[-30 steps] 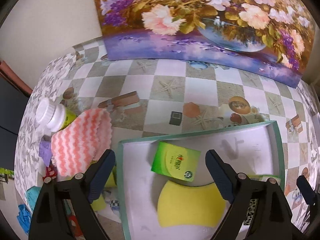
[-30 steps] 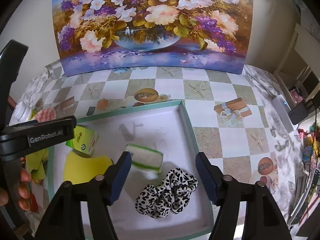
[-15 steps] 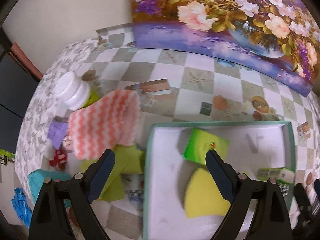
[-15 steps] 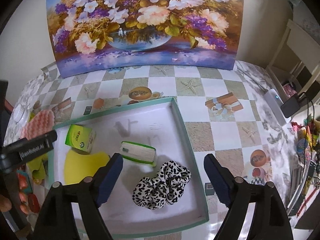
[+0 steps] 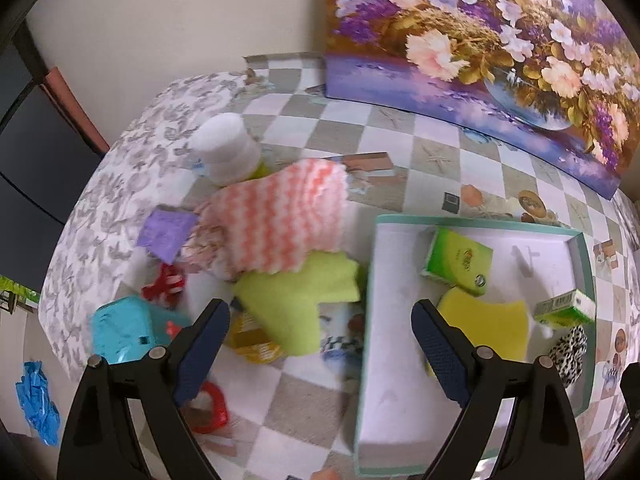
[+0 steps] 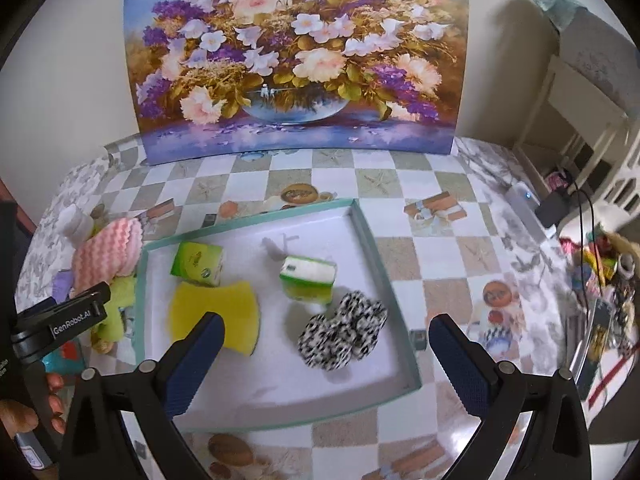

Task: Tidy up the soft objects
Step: 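Withdraw both grippers from the tray back toward the pile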

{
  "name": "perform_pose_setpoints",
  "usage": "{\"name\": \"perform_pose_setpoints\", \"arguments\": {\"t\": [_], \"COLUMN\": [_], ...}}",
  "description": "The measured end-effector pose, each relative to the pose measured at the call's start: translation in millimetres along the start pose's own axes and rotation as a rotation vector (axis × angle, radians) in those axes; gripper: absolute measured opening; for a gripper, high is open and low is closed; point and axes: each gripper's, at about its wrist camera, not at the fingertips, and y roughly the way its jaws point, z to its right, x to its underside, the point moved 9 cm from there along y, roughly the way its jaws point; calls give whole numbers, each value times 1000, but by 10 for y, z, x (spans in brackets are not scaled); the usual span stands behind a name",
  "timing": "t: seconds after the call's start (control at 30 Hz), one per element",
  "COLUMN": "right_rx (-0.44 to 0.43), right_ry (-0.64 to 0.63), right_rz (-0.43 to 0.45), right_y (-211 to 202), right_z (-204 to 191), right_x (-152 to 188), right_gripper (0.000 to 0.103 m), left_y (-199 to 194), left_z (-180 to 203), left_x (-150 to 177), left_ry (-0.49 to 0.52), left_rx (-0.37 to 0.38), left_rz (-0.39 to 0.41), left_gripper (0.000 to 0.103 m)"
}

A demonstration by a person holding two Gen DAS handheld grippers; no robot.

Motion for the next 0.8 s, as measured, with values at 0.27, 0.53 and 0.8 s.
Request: {"name": "perform_pose_setpoints", "arguments": {"t": [0.27, 0.53, 0.8], "right_rx": [-17, -5, -19], "right_ry": [11, 29, -33], "right_rz": [-52, -98, -76], "right_y": [53, 245, 301], "right_z": [-174, -319, -653], "right_x": [237, 258, 130], "right_gripper": [103, 103, 103], "left_y": [60, 14, -59], "left_z": [-147, -167, -348], "left_x": [178, -4, -280], "left_ry": [33, 88, 41], "left_rx": [6, 11, 51], "left_rz": [19, 44, 46], "left_gripper": [92, 92, 92]}}
